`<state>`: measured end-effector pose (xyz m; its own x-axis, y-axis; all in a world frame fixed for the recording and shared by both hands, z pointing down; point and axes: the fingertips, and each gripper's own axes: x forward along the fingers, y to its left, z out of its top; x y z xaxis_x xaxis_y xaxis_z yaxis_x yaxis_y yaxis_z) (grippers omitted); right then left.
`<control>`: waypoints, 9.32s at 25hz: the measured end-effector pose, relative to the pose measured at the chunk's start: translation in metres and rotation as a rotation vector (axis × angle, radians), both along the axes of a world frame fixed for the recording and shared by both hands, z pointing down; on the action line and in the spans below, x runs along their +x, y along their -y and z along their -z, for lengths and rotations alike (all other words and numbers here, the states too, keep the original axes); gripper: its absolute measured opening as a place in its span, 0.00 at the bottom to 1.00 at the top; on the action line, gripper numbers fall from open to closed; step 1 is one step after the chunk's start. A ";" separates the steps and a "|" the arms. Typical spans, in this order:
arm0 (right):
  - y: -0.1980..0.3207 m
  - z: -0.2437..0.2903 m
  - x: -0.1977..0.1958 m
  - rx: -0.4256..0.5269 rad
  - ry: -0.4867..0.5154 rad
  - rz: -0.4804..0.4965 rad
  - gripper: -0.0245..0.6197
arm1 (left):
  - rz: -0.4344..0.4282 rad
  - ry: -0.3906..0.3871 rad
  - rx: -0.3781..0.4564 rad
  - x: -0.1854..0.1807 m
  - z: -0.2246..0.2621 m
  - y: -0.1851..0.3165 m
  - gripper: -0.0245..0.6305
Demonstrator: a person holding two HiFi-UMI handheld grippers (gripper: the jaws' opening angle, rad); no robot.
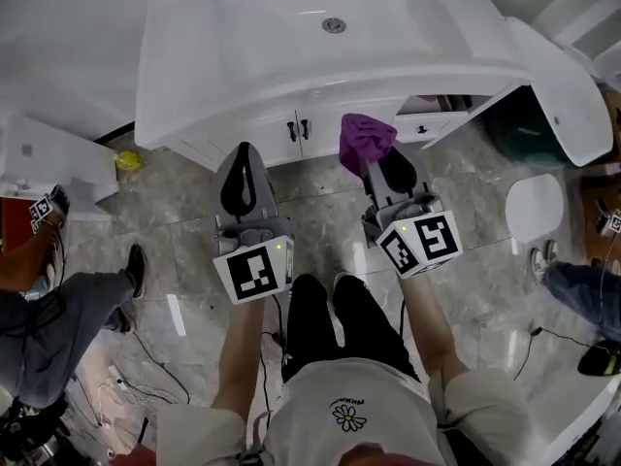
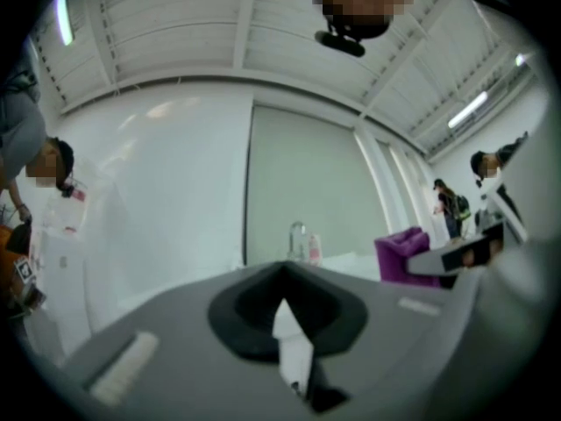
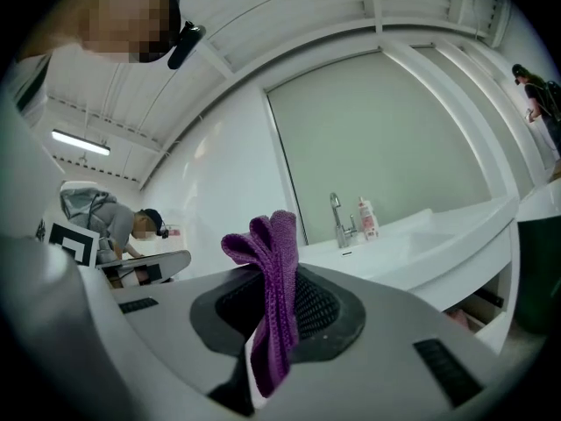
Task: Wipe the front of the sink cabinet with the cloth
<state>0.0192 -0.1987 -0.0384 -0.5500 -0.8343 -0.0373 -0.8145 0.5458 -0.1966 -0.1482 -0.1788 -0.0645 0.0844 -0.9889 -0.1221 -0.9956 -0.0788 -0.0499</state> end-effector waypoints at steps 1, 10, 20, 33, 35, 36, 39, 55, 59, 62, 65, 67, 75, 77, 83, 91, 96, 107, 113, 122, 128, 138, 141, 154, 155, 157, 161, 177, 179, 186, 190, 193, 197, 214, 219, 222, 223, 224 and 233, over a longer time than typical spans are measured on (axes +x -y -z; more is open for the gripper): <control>0.007 -0.028 -0.004 0.018 -0.007 0.010 0.13 | 0.001 0.014 0.000 -0.002 -0.033 0.009 0.04; 0.078 -0.295 -0.031 0.146 0.031 0.065 0.13 | -0.016 0.051 0.152 0.003 -0.310 0.060 0.04; 0.085 -0.382 -0.032 0.046 0.111 0.140 0.13 | 0.014 0.068 0.151 -0.003 -0.393 0.072 0.04; 0.113 -0.293 -0.046 0.090 0.126 0.227 0.13 | -0.002 -0.013 0.213 0.032 -0.351 0.094 0.04; 0.120 -0.272 -0.058 0.063 0.152 0.262 0.13 | -0.013 -0.026 0.223 0.038 -0.341 0.095 0.04; 0.122 -0.265 -0.065 0.057 0.157 0.273 0.13 | -0.016 -0.020 0.224 0.040 -0.339 0.095 0.04; 0.128 -0.256 -0.080 0.063 0.128 0.260 0.13 | -0.018 -0.019 0.219 0.042 -0.337 0.092 0.04; 0.159 -0.262 -0.007 0.145 -0.040 -0.010 0.13 | -0.059 -0.029 0.202 0.061 -0.345 0.089 0.04; 0.167 -0.264 0.038 0.135 -0.032 -0.097 0.13 | -0.057 -0.033 0.203 0.061 -0.345 0.086 0.04; 0.173 -0.262 0.075 0.137 -0.043 -0.176 0.13 | -0.057 -0.044 0.206 0.062 -0.343 0.085 0.04; 0.178 -0.263 0.109 0.134 -0.061 -0.266 0.13 | -0.055 -0.050 0.211 0.061 -0.340 0.083 0.04; 0.180 -0.261 0.132 0.139 -0.072 -0.323 0.12 | -0.057 -0.046 0.220 0.062 -0.337 0.081 0.04; 0.185 -0.260 0.182 0.112 -0.079 -0.411 0.12 | -0.045 -0.043 0.223 0.057 -0.334 0.075 0.04; 0.185 -0.260 0.183 0.109 -0.094 -0.415 0.12 | -0.041 -0.045 0.223 0.055 -0.333 0.074 0.04; 0.169 -0.257 0.159 0.116 -0.065 -0.323 0.12 | -0.031 -0.048 0.235 0.052 -0.325 0.069 0.04; 0.126 -0.279 0.011 0.099 0.039 0.062 0.12 | 0.001 -0.080 0.248 0.040 -0.320 0.062 0.04; 0.126 -0.297 -0.045 0.087 -0.005 0.124 0.12 | 0.035 -0.083 0.271 0.025 -0.313 0.055 0.04; 0.137 -0.308 -0.067 0.078 -0.031 0.095 0.12 | 0.061 -0.154 0.288 0.004 -0.305 0.052 0.04; 0.145 -0.309 -0.067 0.075 -0.040 0.073 0.12 | 0.022 -0.161 0.299 0.018 -0.297 0.049 0.04; 0.152 -0.313 -0.058 0.091 -0.069 0.052 0.12 | -0.012 -0.082 0.260 0.045 -0.311 0.056 0.04; 0.159 -0.312 -0.027 0.118 -0.100 -0.025 0.12 | -0.028 -0.050 0.228 0.055 -0.322 0.061 0.04; 0.175 -0.317 0.063 0.149 -0.178 -0.210 0.13 | -0.029 -0.023 0.201 0.055 -0.334 0.065 0.04; 0.180 -0.316 0.094 0.152 -0.193 -0.282 0.13 | -0.023 -0.014 0.198 0.054 -0.335 0.065 0.04; 0.181 -0.319 0.143 0.135 -0.195 -0.375 0.13 | -0.003 -0.031 0.177 0.026 -0.339 0.068 0.04; 0.181 -0.321 0.150 0.127 -0.193 -0.390 0.13 | -0.019 -0.024 0.168 0.027 -0.341 0.065 0.04; 0.184 -0.324 0.168 0.112 -0.184 -0.418 0.12 | -0.050 0.029 0.159 0.032 -0.347 0.058 0.05; 0.188 -0.331 0.184 0.091 -0.174 -0.434 0.12 | -0.031 0.051 0.173 0.027 -0.355 0.043 0.04; 0.114 -0.339 0.034 0.142 0.024 -0.004 0.12 | -0.019 0.058 0.154 0.033 -0.383 0.023 0.04; 0.107 -0.353 0.004 0.140 0.022 0.052 0.12 | -0.024 0.056 0.153 0.035 -0.386 0.022 0.05; 0.112 -0.404 -0.076 0.103 -0.034 0.139 0.12 | -0.014 0.001 0.149 0.028 -0.384 0.027 0.04; 0.122 -0.420 -0.101 0.089 -0.088 0.132 0.12 | -0.022 0.017 0.159 0.030 -0.382 0.025 0.04; 0.128 -0.420 -0.106 0.090 -0.093 0.113 0.12 | -0.016 0.009 0.162 0.025 -0.382 0.025 0.04; 0.134 -0.420 -0.105 0.100 -0.112 0.102 0.12 | -0.007 -0.003 0.155 0.021 -0.386 0.026 0.04; 0.148 -0.418 -0.064 0.123 -0.119 0.052 0.12 | -0.019 0.003 0.150 0.023 -0.389 0.028 0.04; 0.157 -0.421 -0.037 0.113 -0.110 -0.013 0.12 | -0.020 0.003 0.154 0.025 -0.390 0.029 0.05; 0.159 -0.420 -0.028 0.118 -0.128 -0.029 0.12 | -0.017 0.000 0.151 0.025 -0.391 0.030 0.04; 0.160 -0.419 -0.024 0.120 -0.129 -0.037 0.12 | -0.018 0.001 0.151 0.026 -0.391 0.030 0.05; 0.161 -0.418 -0.019 0.123 -0.129 -0.047 0.12 | -0.020 0.004 0.151 0.027 -0.391 0.029 0.04; 0.173 -0.417 0.052 0.121 -0.147 -0.193 0.12 | -0.019 -0.008 0.148 0.027 -0.391 0.029 0.04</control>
